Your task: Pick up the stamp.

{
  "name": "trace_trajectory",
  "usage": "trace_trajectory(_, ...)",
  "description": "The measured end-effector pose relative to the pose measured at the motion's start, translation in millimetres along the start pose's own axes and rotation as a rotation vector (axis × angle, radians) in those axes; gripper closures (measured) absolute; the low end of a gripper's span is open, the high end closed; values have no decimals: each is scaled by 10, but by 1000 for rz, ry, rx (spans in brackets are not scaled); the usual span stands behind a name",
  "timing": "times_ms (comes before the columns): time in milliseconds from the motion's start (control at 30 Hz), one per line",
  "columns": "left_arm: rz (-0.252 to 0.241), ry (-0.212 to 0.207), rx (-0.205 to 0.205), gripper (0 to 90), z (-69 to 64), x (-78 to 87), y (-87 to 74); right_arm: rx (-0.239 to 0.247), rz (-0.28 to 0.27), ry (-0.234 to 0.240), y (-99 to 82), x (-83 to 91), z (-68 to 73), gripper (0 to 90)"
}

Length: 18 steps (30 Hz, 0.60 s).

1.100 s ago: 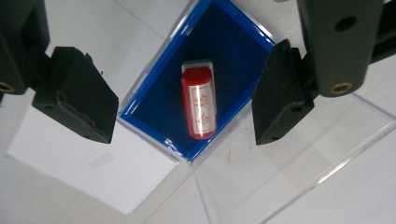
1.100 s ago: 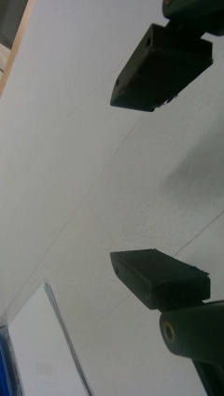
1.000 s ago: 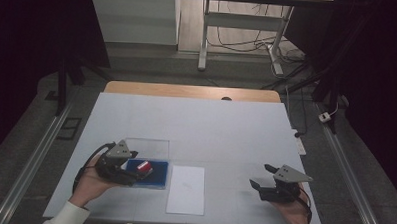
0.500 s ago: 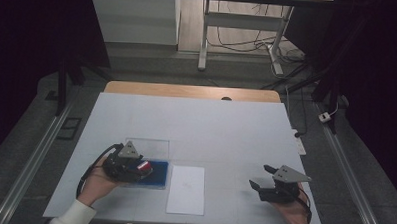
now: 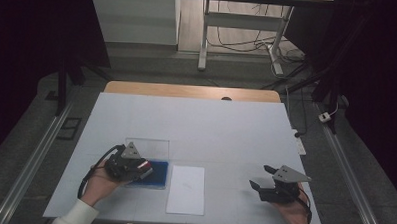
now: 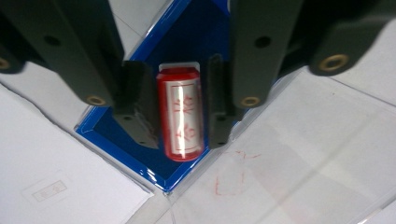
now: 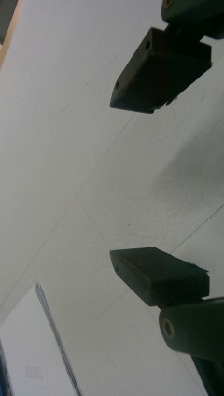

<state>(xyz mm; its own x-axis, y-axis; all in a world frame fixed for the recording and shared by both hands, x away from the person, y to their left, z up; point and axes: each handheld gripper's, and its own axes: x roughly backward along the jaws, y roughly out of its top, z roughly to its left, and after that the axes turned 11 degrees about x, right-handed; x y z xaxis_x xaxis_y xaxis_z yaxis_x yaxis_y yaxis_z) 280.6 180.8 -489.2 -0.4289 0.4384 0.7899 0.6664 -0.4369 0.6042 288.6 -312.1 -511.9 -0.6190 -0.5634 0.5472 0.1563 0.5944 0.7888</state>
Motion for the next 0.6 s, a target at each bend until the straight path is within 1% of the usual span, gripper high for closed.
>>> trace_trajectory(133, 4, -14, 8, 698, 9, 5, 0, -1, 2, -5, -1, 5, 2, 224)
trace_trajectory(600, 6, -16, 17, 703, 17, 20, -1, -3, 1, -6, -9, 8, 4, 228)
